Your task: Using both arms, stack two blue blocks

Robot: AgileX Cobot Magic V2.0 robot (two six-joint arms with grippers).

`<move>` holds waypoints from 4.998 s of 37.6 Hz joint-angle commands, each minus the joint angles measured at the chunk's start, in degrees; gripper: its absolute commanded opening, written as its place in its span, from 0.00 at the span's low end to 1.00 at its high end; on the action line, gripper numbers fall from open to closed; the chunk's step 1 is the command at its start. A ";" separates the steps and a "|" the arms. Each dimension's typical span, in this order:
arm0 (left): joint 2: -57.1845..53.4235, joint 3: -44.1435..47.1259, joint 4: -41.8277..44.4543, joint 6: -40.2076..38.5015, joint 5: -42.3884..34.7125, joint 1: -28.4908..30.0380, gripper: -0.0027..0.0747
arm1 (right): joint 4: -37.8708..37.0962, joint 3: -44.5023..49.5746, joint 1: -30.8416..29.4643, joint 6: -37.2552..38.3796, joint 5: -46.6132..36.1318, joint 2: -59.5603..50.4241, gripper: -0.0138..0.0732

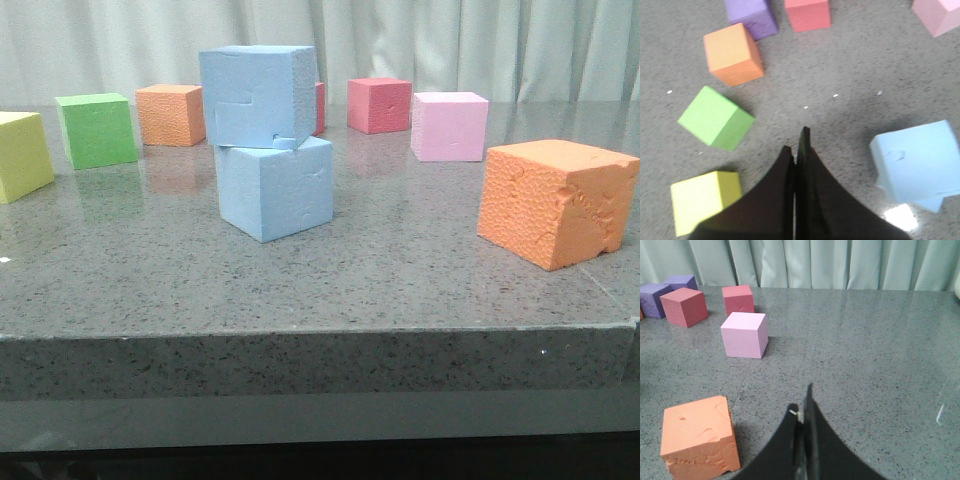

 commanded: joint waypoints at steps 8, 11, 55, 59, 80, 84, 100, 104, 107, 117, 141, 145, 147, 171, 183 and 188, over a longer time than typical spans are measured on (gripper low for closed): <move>-12.97 12.51 -0.48 -0.31 -10.82 4.23 0.01 | -0.41 -1.58 -0.11 -0.32 -4.43 0.16 0.08; -18.02 19.46 -0.48 -0.39 -15.89 5.18 0.01 | -0.41 -1.58 -0.11 -0.32 -4.43 0.16 0.08; -86.51 74.24 -5.26 -0.48 -44.79 6.82 0.01 | -0.41 -1.58 -0.11 -0.32 -4.43 0.16 0.08; -86.51 74.24 -5.26 -0.48 -43.89 6.82 0.01 | -0.41 -1.58 -0.11 -0.32 -4.43 0.16 0.08; -86.51 74.24 -5.26 -0.48 -44.01 6.82 0.01 | -0.41 -1.58 -0.11 -0.32 -4.43 0.16 0.08; -86.51 74.24 -5.26 -0.48 -44.01 6.82 0.01 | -0.41 -1.58 -0.11 -0.32 -4.43 0.16 0.08; -86.51 74.34 -5.35 -0.48 -44.15 6.82 0.01 | -0.41 -1.58 -0.11 -0.32 -4.43 0.16 0.08; -87.35 76.07 -6.11 -0.48 -46.54 6.82 0.01 | -0.41 -1.58 -0.11 -0.32 -4.43 0.16 0.08; -88.42 77.55 -7.01 0.14 -47.88 6.82 0.01 | -0.41 -1.58 -0.11 -0.32 -4.43 0.16 0.08; -92.93 86.39 -9.76 0.14 -51.41 9.94 0.01 | -0.41 -1.58 -0.11 -0.32 -4.43 0.16 0.08; -92.80 101.59 -19.87 10.27 -63.32 37.59 0.01 | -0.41 -1.58 -0.11 -0.32 -4.37 0.16 0.08; -92.80 104.29 -19.87 10.27 -65.68 38.24 0.01 | -0.41 -1.58 -0.11 -0.32 -4.37 0.16 0.08; -92.80 105.75 -19.87 10.27 -67.88 38.24 0.01 | -0.41 -1.58 -0.11 -0.32 -4.37 0.16 0.08; -92.71 107.17 -19.91 10.17 -70.89 38.11 0.01 | -0.41 -1.58 -0.11 -0.32 -4.20 0.16 0.08; -92.71 107.17 -19.91 10.17 -70.89 38.11 0.01 | -0.41 -1.58 -0.11 -0.32 -4.20 0.16 0.08; -92.71 107.17 -19.91 10.17 -70.89 38.11 0.01 | -0.41 -1.58 -0.11 -0.32 -4.20 0.16 0.08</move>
